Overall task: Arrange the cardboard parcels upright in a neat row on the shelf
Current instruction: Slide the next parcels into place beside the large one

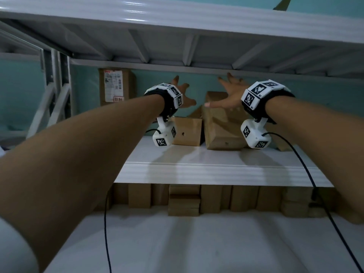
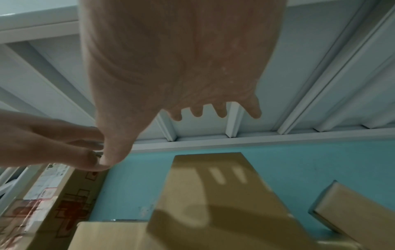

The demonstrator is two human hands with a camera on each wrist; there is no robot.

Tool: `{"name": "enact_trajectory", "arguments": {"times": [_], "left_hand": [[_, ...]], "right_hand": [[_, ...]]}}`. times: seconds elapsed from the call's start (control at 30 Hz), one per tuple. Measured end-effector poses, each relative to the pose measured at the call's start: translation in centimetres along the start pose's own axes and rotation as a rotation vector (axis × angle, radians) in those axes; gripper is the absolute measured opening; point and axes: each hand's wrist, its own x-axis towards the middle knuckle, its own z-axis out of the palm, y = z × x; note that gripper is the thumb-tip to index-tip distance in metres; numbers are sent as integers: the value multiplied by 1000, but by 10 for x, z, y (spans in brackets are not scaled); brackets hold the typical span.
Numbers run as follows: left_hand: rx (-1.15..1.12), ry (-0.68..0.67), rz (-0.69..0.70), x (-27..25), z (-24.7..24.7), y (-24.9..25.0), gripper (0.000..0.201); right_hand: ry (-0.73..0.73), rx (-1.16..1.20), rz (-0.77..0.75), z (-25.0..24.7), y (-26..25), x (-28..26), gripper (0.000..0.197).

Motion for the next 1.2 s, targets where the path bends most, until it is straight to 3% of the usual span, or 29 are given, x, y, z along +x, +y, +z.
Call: {"name": "enact_trajectory", "arguments": {"times": [0.47, 0.53, 0.6, 0.73, 1.0, 1.2], "left_hand": [[-253, -103, 16, 10, 38, 53, 71], [-314, -116, 26, 10, 42, 59, 67], [-367, -132, 5, 9, 45, 64, 77], [-455, -169, -35, 11, 54, 68, 101], [-556, -139, -52, 12, 59, 65, 90], [-497, -92, -39, 9, 57, 66, 89]], "right_hand": [[-104, 37, 45, 53, 19, -9, 113], [-91, 3, -54, 59, 17, -7, 103], [-69, -28, -40, 59, 17, -11, 94], [-51, 19, 103, 62, 20, -7, 119], [-67, 65, 137, 72, 23, 1, 126], [-67, 63, 142, 74, 25, 1, 133]]}}
